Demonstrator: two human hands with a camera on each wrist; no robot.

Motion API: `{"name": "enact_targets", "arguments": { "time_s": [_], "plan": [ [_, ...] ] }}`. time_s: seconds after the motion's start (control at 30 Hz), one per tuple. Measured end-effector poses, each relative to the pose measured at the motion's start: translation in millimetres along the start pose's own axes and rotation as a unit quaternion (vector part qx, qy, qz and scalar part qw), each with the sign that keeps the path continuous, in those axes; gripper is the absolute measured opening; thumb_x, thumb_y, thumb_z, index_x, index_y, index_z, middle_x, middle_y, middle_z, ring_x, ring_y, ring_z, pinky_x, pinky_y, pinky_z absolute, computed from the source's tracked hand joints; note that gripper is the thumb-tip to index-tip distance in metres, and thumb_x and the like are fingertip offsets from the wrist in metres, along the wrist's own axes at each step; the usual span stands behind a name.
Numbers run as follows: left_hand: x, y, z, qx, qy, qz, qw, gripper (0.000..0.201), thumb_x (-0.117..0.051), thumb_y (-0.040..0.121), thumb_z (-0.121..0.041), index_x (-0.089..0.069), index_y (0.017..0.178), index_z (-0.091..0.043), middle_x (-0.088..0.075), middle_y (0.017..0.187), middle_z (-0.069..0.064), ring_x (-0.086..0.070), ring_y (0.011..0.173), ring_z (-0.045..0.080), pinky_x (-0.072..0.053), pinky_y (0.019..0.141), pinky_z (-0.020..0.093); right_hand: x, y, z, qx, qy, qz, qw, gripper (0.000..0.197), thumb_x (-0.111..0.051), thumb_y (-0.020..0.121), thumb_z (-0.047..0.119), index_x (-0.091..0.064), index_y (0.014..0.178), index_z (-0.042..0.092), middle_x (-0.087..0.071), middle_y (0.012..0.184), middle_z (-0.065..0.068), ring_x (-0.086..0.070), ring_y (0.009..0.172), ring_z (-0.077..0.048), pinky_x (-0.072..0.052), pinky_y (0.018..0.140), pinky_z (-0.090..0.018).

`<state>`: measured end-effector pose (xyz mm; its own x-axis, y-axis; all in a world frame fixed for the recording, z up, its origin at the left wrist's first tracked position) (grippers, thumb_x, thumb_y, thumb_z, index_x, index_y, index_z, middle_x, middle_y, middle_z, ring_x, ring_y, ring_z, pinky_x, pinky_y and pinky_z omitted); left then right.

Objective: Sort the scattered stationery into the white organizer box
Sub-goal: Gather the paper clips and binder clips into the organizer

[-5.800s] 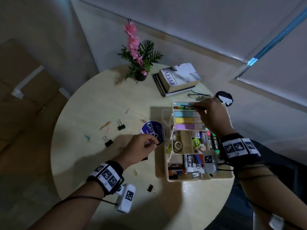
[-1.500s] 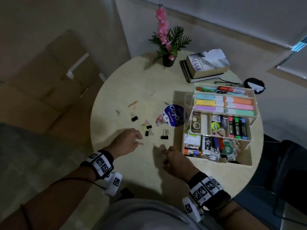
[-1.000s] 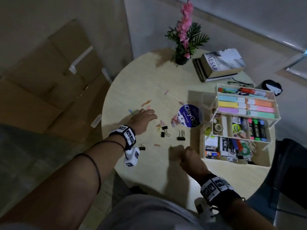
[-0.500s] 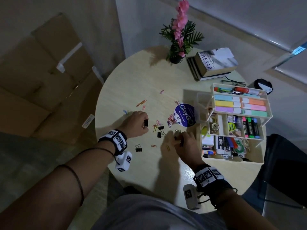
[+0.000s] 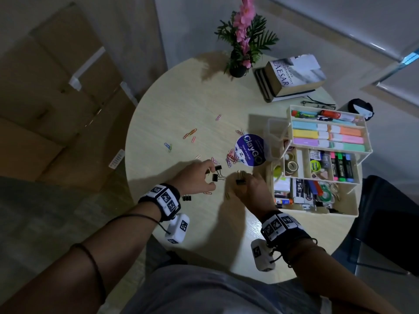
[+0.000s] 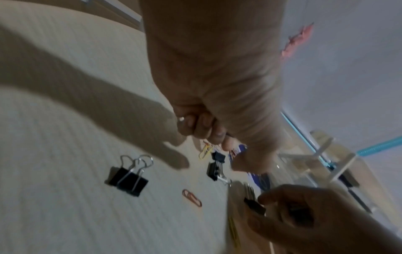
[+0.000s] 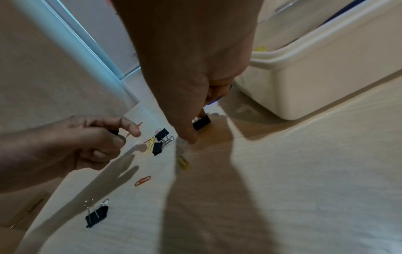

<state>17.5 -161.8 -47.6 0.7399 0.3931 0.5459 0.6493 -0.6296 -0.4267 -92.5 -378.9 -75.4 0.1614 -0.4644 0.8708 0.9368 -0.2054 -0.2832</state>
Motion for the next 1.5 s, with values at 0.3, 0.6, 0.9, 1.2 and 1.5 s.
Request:
{"name": "enact_targets", "arguments": {
  "time_s": [0.3, 0.6, 0.9, 1.2, 1.5],
  "plan": [
    [-14, 10, -5, -0.03, 0.19, -0.041, 0.981, 0.038, -0.076, 0.089, -0.033, -0.066, 0.122, -0.019, -0.075, 0.113, 0.005, -0.07, 0.093, 0.025, -0.058, 0.075, 0.036, -1, -6, 7, -0.021, -0.019, -0.01, 1.0, 0.027, -0.069, 0.095, 0.032, -0.069, 0.109, 0.009, -0.07, 0.099, -0.012, -0.068, 0.085, -0.028, -0.053, 0.076, -0.035],
    [-27, 9, -18, 0.021, 0.194, -0.107, 0.975, 0.026, -0.076, 0.082, -0.044, -0.067, 0.09, -0.021, -0.073, 0.081, 0.0, -0.064, 0.067, 0.021, -0.041, 0.058, 0.026, 0, -4, 16, 0.04, -0.027, 0.018, 0.999, 0.02, -0.063, 0.094, 0.019, -0.068, 0.11, 0.007, -0.067, 0.099, -0.018, -0.068, 0.08, -0.037, -0.054, 0.069, -0.04],
    [-35, 2, -32, -0.007, 0.086, -0.141, 0.986, 0.025, -0.085, 0.075, -0.039, -0.073, 0.092, -0.026, -0.069, 0.077, -0.009, -0.064, 0.067, 0.015, -0.043, 0.056, 0.024, 74, -54, 26, 0.05, 0.145, -0.087, 0.984, 0.005, -0.069, 0.089, 0.017, -0.068, 0.085, 0.015, -0.056, 0.079, 0.003, -0.049, 0.069, -0.012, -0.036, 0.062, -0.023],
    [-85, 13, -115, -0.071, -0.069, -0.128, 0.987, 0.019, -0.085, 0.077, -0.028, -0.068, 0.086, -0.027, -0.049, 0.057, -0.011, -0.042, 0.051, 0.007, -0.038, 0.052, 0.023, 174, -101, -144, -0.123, 0.034, -0.08, 0.989, 0.007, -0.066, 0.094, 0.011, -0.073, 0.093, 0.009, -0.071, 0.082, -0.013, -0.066, 0.074, -0.034, -0.039, 0.062, -0.031],
    [-159, 26, -214, -0.073, -0.036, 0.024, 0.996, 0.021, -0.08, 0.082, -0.042, -0.073, 0.098, -0.031, -0.076, 0.088, -0.009, -0.074, 0.084, 0.005, -0.063, 0.079, 0.039, 164, -100, -219, -0.204, -0.081, 0.038, 0.975, 0.028, -0.054, 0.096, 0.01, -0.065, 0.121, 0.008, -0.066, 0.113, -0.014, -0.07, 0.103, -0.034, -0.049, 0.073, -0.035]
  ]
}}
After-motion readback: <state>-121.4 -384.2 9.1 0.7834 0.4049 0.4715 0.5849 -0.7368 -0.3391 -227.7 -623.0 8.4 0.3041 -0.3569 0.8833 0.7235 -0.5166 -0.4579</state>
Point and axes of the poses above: each hand's wrist, its own y-axis towards the middle knuckle, its own x-axis out of the back of the hand, z = x × y, the point moved 2 cm from there along y, towards the middle knuckle
